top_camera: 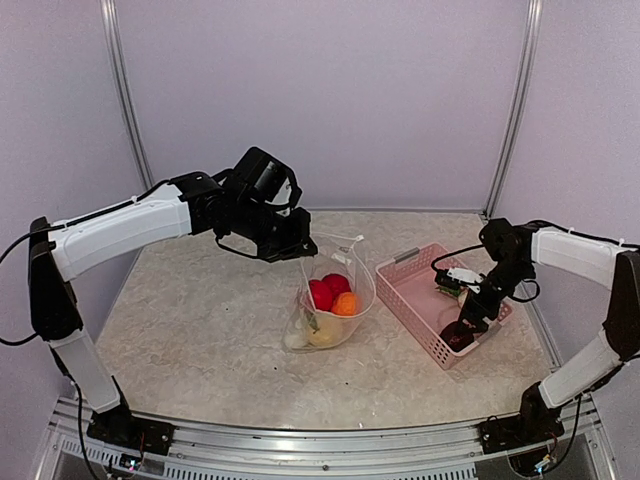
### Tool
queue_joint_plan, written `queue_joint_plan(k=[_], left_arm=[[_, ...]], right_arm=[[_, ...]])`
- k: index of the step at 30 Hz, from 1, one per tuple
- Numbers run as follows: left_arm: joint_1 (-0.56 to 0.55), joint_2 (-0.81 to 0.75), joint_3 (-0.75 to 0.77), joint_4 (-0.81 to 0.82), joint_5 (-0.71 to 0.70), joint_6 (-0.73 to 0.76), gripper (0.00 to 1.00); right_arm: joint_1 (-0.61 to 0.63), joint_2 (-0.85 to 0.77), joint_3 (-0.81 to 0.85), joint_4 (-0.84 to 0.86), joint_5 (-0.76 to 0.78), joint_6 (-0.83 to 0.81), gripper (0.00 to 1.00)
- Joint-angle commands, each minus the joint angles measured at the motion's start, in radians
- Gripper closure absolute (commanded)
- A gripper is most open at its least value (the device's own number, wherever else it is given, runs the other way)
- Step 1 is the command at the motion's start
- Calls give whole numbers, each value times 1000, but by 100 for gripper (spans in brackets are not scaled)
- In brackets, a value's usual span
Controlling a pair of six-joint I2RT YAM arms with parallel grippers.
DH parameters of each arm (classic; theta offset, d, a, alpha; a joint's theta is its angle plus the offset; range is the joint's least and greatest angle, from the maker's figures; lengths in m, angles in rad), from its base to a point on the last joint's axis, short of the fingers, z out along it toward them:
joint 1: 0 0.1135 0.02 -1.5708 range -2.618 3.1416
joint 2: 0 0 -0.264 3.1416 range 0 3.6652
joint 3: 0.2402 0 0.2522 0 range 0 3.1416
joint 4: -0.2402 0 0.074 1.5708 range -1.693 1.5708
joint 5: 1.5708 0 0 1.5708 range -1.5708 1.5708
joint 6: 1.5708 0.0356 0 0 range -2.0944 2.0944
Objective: Place the food in the zip-top bag and seal the zipper
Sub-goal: Pick up the fake fruit from the bin.
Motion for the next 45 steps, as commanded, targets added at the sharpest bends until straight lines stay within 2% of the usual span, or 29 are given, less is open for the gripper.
queue_joint_plan(k=[1,11,19,24,31,36,45], left_arm=[[-8,-6,34,-19,-6,8,100],[-16,-4,40,-29,-7,9,100],[-17,-2,30,-23,-5,5,100],[-17,9,38,-16,5,8,100],[-15,27,55,-20,16,14,100],[-11,41,66,-19,19,13,100],[-11,68,104,-28,30,8,100]], right_arm=[[30,23,-32,-2,-1,-29,14],[37,105,-50,53,66,8,14],[37,141,-38,69,75,29,19],[37,132,-21,70,62,36,32],[37,45,135,3,0,59,41],[47,10,300,-48,-136,72,43],[186,13,537,24,-258,161,43]])
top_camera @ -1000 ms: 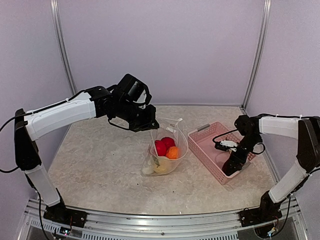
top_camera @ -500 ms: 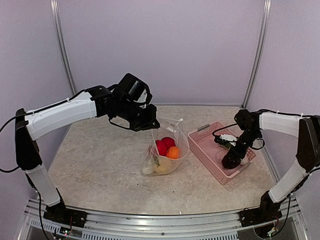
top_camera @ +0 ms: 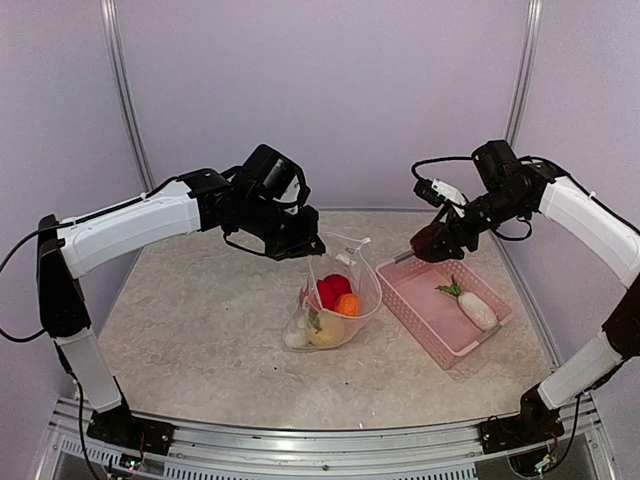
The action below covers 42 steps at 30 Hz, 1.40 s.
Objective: Place the food in the zip-top bag and seal the zipper
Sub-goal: Pick up the fake fruit from the bin, then place the fake fruit in the zipper food storage bag.
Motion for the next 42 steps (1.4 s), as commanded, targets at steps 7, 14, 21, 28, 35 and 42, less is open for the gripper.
queue_joint_plan(k=[7,14,21,28,35,42], left_arm=[[-1,21,33,-13,4,-1,100],[1,12,27,-22,-2,-2,100],[0,6,19,-22,-6,1,100],[5,-7,-3,-6,1,4,100],[12,-14,-12,-5,8,11,100],[17,-20,-18,-5,11,23,100]], right_arm=[[177,38,183,122,-169,115,42],[314,119,228,145,-135,109,41],[413,180,212,165,-52,85,35],[424,169,194,206,10,119,7],[406,125,203,173,48,124,3],[236,71,163,114,54,116,7]])
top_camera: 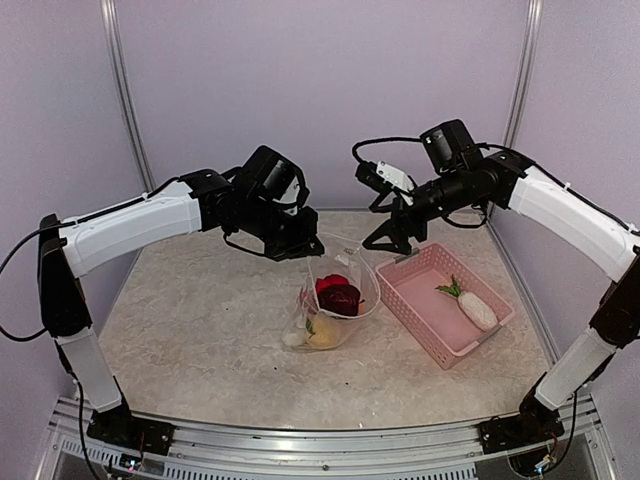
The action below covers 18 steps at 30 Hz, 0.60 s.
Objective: Place the food in the zip-top bag and seal the zipper
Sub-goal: Place the fake fruit in the zipper food storage bag.
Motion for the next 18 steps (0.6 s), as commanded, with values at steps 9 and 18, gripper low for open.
queue_joint_plan(k=[9,18], left_arm=[[14,-24,-18,3,21,29,100],[16,-8,-3,9,37,33,100]], right_arm=[[-302,-122,-267,-52,344,1,18],[-376,-175,-494,-9,529,4,23]])
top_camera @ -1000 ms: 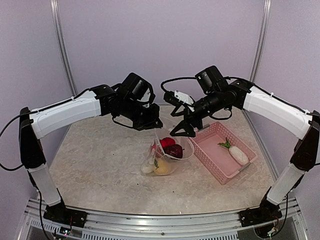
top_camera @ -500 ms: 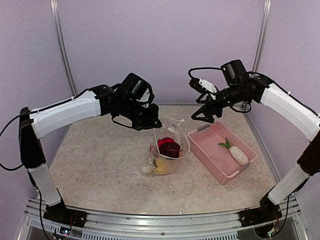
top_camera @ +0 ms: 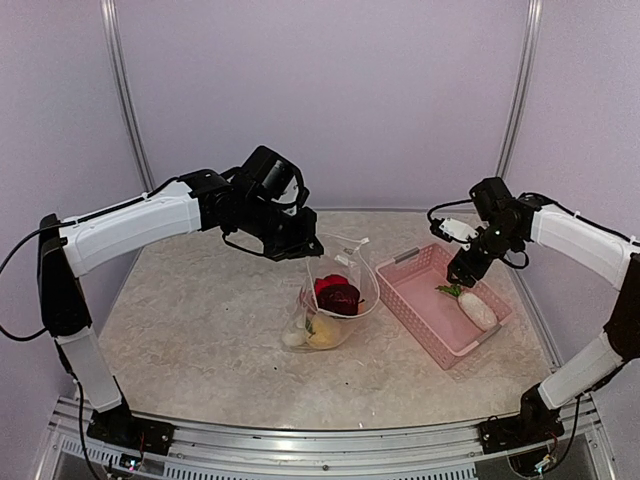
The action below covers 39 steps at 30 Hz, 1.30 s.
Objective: Place the food in the zip-top bag and seal the zipper
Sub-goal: Place the fake fruit in the zipper food storage bag, then pick up the fake vegetable from the bin.
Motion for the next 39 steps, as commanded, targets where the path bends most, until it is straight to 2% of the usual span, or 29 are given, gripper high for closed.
queue_joint_plan(k=[1,12,27,39], left_arm=[[5,-8,3,10,13,14,100],[0,-5,-9,20,22,5,100],[-4,-27,-44,30,13,-4,100],[-5,-23,-43,30,15,-9,100]], right_arm=[[-18,-40,-88,19,136,3,24],[-53,-16,-238,93,276,28,30],[-65,24,-243,102,172,55,34],[-65,123,-271,145,219,69,35]])
